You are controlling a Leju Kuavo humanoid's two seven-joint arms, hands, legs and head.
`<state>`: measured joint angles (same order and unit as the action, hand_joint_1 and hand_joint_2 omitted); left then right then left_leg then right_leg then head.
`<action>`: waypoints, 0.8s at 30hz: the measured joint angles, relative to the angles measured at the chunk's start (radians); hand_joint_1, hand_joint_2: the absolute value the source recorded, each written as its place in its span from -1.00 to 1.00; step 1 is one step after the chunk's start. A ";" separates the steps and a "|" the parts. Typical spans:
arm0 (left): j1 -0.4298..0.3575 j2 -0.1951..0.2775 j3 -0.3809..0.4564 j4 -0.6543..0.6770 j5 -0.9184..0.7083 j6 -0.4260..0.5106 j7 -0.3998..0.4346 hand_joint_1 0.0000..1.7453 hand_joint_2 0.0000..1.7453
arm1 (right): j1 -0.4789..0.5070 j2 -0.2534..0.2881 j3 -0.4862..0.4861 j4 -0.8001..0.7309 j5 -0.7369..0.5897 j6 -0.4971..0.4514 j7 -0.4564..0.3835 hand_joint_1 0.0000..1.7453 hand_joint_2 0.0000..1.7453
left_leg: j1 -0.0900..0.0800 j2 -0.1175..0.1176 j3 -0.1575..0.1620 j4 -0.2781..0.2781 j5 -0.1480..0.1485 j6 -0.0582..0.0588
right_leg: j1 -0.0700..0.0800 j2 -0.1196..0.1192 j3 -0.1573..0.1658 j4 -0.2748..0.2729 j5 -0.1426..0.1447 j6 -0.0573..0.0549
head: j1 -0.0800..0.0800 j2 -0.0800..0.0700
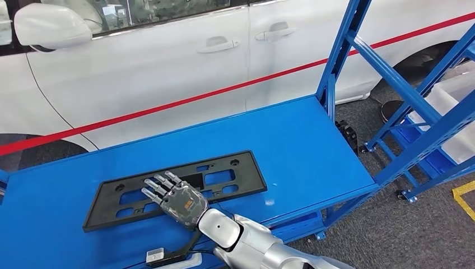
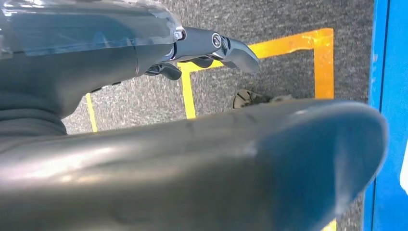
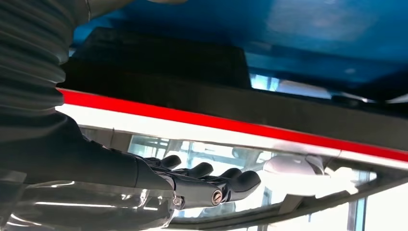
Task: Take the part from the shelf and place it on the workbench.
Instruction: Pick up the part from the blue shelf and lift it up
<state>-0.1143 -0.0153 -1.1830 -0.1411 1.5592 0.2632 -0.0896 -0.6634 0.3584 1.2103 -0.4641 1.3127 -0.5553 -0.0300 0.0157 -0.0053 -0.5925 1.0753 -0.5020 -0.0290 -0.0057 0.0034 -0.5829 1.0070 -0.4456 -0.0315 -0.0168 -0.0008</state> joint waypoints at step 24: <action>0.004 0.000 0.002 0.000 0.000 -0.011 -0.031 -1.00 -1.00 | -0.093 0.011 0.062 0.039 0.037 0.284 0.111 -1.00 1.00 | -0.003 0.006 0.048 -0.085 0.056 0.034 | -0.005 -0.002 0.011 0.040 -0.025 0.039 | 0.004 0.000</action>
<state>-0.1106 -0.0153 -1.1809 -0.1411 1.5595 0.2525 -0.1204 -0.7560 0.3698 1.2723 -0.4255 1.3498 -0.2712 0.0811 0.0125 0.0004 -0.5442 0.9900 -0.4459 0.0054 -0.0104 0.0014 -0.5717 1.0471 -0.4709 0.0070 -0.0127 -0.0008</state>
